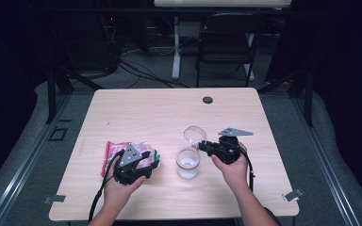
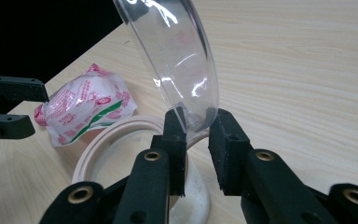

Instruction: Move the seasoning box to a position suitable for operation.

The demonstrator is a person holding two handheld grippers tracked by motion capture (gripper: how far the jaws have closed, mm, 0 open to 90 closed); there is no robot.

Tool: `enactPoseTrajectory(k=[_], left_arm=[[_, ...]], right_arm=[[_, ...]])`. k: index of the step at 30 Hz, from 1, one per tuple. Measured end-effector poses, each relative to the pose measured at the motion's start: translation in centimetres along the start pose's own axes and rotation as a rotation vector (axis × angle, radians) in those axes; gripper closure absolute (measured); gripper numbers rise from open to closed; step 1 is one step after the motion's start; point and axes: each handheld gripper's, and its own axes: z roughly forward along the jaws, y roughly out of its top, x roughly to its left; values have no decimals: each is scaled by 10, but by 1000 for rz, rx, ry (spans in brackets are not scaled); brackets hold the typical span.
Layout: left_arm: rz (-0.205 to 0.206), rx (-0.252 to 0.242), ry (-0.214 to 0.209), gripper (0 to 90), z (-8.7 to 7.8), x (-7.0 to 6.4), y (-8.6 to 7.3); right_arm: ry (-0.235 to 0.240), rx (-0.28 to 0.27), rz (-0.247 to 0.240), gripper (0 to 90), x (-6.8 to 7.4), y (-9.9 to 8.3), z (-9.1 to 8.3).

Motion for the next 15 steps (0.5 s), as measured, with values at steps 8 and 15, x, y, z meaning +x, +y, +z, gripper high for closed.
enactPoseTrajectory(k=[8,15], left_arm=[[14,26,-20,505,3,0,-1],[33,38,24,502,4,0,-2]], right_arm=[[32,-15,46,761,-8,3,5],[43,-24,74,742,-12,4,8]])
